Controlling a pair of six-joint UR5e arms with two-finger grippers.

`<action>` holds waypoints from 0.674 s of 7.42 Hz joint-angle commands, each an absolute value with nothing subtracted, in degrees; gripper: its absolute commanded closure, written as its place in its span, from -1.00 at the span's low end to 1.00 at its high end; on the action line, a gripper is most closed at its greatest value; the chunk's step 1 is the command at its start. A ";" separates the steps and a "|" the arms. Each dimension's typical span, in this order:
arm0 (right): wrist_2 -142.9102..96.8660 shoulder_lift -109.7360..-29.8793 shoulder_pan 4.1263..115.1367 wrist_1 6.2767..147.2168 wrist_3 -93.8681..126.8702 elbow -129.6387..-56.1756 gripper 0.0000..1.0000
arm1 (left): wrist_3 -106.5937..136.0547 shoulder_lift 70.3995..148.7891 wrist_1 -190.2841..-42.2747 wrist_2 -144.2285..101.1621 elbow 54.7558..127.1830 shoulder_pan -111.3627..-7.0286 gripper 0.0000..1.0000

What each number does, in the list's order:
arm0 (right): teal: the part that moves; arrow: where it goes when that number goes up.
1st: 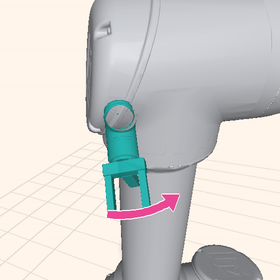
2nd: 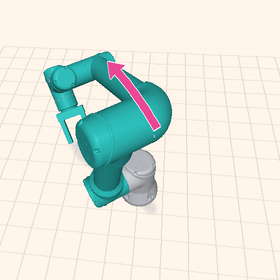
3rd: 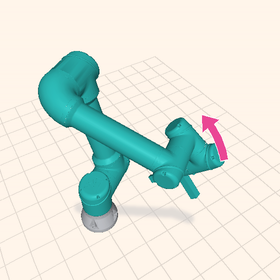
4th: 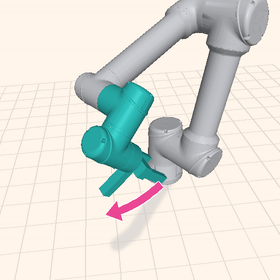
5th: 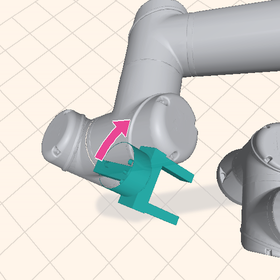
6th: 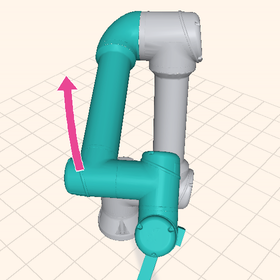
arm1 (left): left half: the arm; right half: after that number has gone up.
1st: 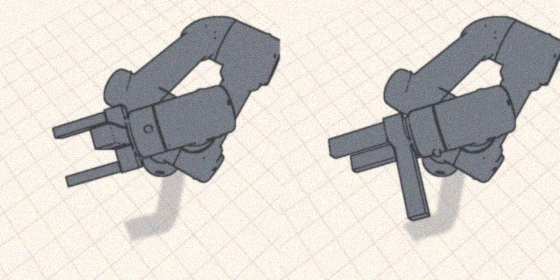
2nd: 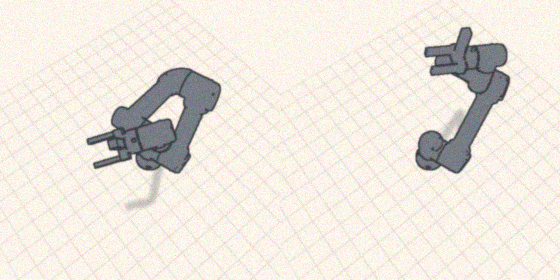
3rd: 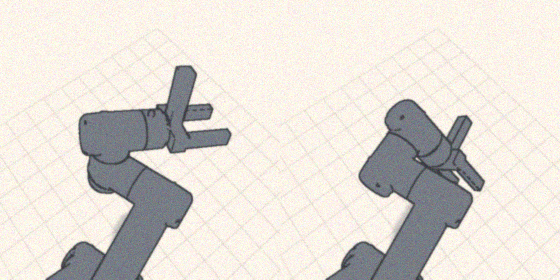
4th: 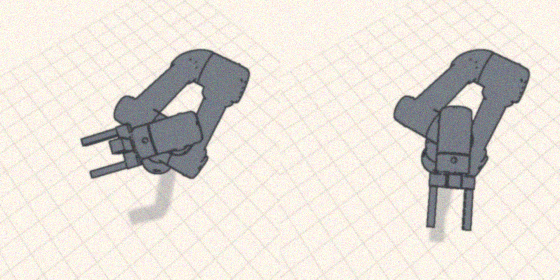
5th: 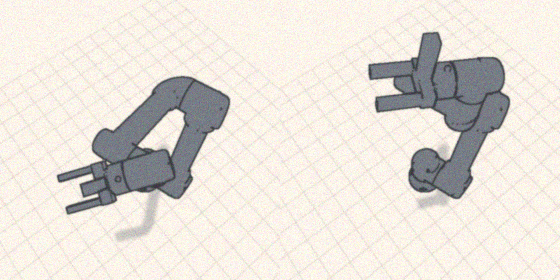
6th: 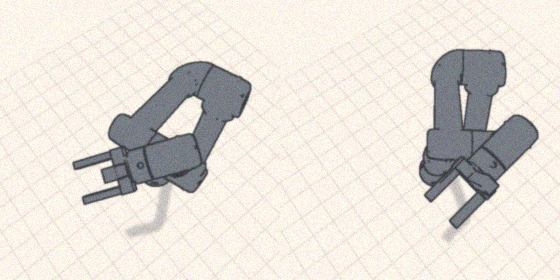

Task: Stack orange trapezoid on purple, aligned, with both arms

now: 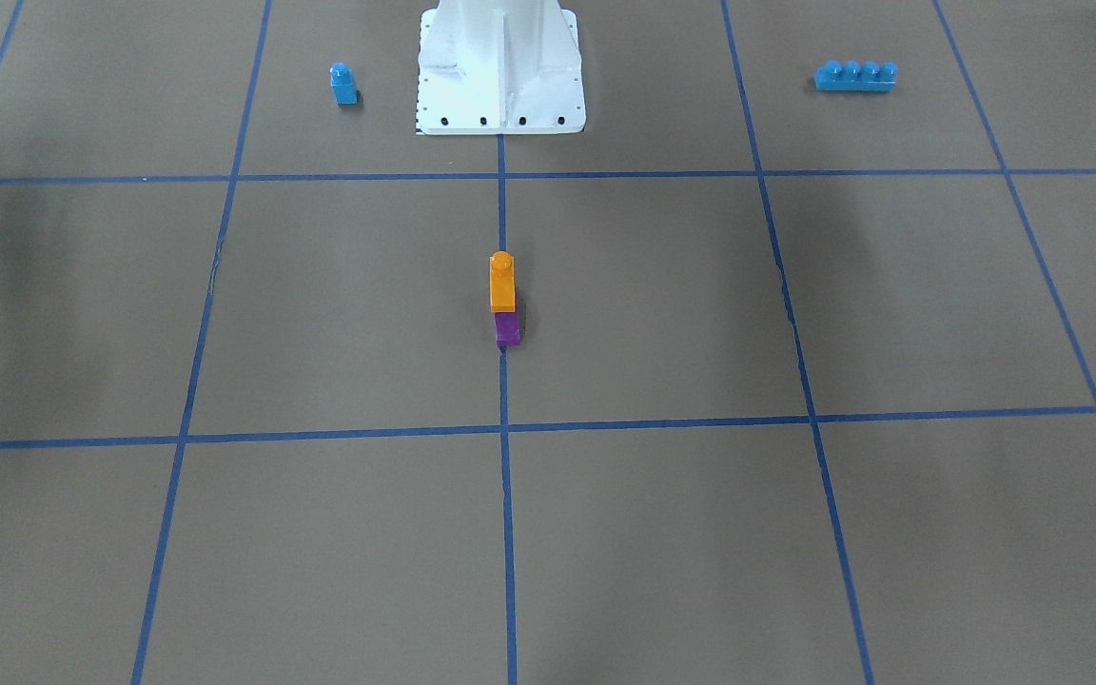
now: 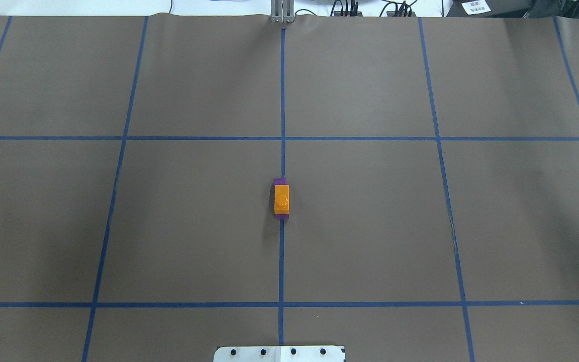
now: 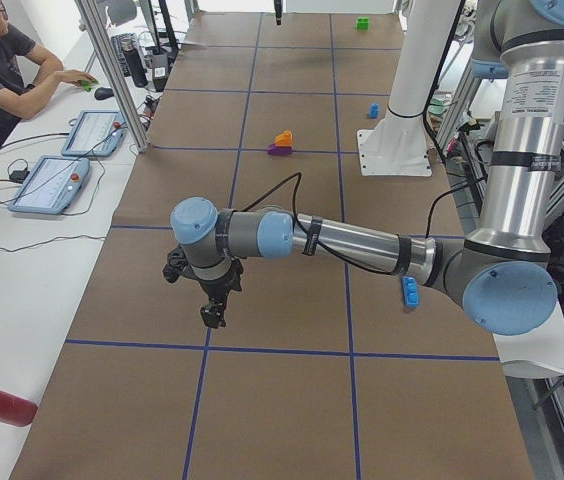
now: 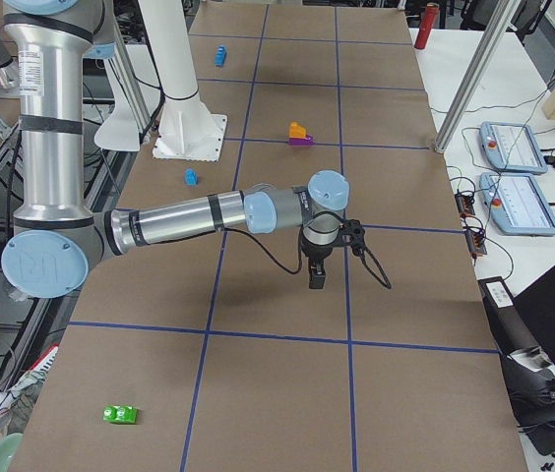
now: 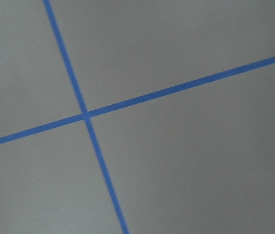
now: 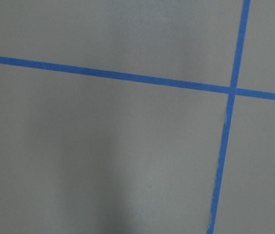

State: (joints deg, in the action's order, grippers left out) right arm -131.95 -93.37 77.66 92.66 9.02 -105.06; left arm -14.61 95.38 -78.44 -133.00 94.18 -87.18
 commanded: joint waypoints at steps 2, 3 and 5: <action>-132.63 -94.48 79.36 92.55 8.44 -105.21 -1.00 | -14.06 95.36 -78.22 -132.45 92.99 -88.33 -1.00; -132.63 -94.57 79.28 92.55 8.44 -105.29 -1.00 | -14.06 95.62 -78.22 -132.45 93.60 -88.33 -1.00; -132.63 -94.57 79.28 92.55 8.44 -105.64 -1.00 | -14.15 95.45 -78.31 -132.54 93.43 -88.33 -1.00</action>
State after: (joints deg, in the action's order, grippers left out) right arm -132.63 -94.55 79.25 92.56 8.44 -105.37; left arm -14.14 95.54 -78.28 -132.52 93.43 -88.32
